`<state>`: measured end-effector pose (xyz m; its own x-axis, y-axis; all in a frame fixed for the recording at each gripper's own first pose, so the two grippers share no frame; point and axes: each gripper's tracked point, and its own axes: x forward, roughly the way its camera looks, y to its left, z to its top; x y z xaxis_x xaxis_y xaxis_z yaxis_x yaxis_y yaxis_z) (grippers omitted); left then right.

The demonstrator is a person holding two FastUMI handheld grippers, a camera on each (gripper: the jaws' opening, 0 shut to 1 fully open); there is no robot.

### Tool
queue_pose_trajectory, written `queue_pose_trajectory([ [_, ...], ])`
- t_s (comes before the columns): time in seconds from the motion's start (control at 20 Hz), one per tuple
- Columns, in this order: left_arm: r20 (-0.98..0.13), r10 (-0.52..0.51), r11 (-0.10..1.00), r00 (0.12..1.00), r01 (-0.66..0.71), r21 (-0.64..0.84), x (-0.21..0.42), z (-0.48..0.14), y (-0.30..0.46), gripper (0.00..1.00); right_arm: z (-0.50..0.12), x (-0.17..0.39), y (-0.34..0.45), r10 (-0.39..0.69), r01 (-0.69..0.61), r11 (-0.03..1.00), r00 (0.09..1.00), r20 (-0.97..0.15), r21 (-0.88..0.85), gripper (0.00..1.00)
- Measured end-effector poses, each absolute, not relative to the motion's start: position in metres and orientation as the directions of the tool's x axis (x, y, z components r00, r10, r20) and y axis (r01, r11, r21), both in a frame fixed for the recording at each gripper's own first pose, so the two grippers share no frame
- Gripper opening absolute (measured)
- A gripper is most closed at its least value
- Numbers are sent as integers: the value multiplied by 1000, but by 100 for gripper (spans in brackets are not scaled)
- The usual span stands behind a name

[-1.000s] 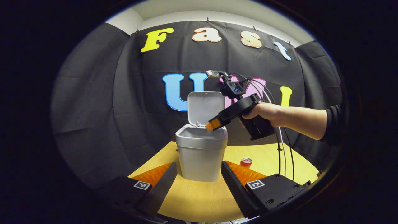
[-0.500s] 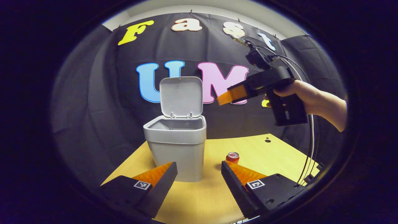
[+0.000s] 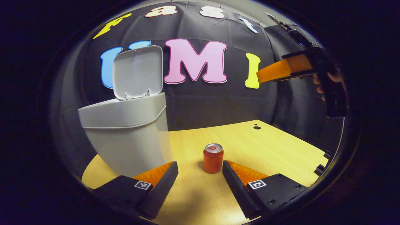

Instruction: Press the lid of the desktop garbage bin to open it, pick up the crumpled paper on the desktop and throw it into the bin, then pick up the pop can on the desktop and drop it into the bin, and finally close the garbage bin lid.

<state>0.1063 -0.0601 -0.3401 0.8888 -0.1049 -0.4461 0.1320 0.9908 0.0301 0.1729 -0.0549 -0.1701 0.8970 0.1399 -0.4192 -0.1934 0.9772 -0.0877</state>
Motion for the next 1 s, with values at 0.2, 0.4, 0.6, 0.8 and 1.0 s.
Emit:
queue_pose_trajectory([
  [0.2, -485, -124, 988, 866, 153, 20, 134, -387, -83, 97, -188, 148, -96, 64, -112, 989, 915, -398, -98, 98],
  [0.4, -508, -103, 991, 855, 135, 25, 162, -429, -91, 97, -211, 128, -120, 25, -75, 991, 916, -400, -110, 98],
  [0.6, -503, -115, 991, 856, 130, -4, 182, -453, -97, 98, -240, 115, -132, 0, -55, 991, 911, -413, -122, 98],
  [0.8, -499, -111, 987, 859, 155, 48, 200, -465, -98, 97, -267, 105, -136, -10, -34, 995, 895, -447, -90, 98],
  [1.0, -495, -123, 984, 860, 169, 50, 211, -469, -103, 97, -283, 97, -142, -20, -20, 997, 875, -484, -78, 98],
])
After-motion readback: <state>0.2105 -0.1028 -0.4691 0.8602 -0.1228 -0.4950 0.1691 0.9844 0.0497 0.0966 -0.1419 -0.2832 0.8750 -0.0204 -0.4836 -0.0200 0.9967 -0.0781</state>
